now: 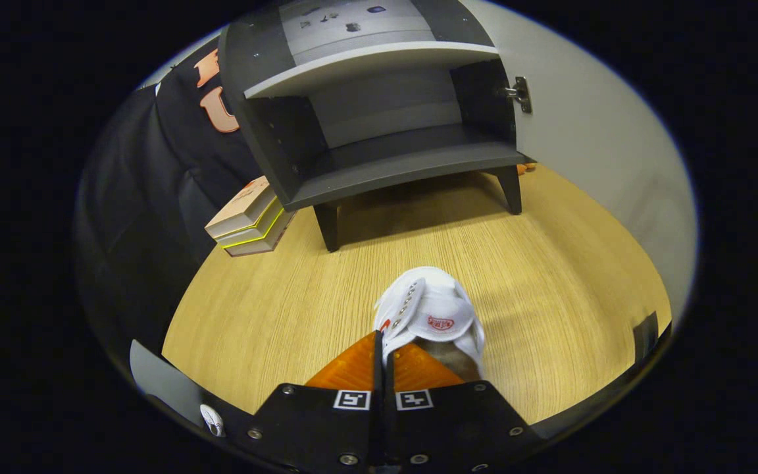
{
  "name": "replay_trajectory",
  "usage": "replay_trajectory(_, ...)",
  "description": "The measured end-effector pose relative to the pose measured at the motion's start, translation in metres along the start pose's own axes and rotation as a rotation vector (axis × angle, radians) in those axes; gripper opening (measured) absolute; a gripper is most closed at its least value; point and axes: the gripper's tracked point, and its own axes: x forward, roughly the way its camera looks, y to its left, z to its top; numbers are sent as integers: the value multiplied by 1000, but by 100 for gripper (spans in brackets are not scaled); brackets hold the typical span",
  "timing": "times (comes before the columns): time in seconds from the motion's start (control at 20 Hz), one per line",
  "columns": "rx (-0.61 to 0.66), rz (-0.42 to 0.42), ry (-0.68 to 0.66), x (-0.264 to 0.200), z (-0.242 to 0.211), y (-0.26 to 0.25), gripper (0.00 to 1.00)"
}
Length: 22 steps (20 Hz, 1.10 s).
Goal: Open the shoe cabinet door, grab the shoes and put them into the shoe cabinet, then close the shoe cabinet door.
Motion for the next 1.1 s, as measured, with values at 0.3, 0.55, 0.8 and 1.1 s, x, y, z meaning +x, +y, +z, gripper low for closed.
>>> replay_trajectory(0.3,-58,34,-117,-65,57,17,0)
replay_trajectory(0.55,-127,67,-249,-115,140,39,0)
replay_trajectory(0.8,-198,84,-382,-137,227,57,0)
replay_trajectory(1.1,-252,84,-472,-124,325,64,0)
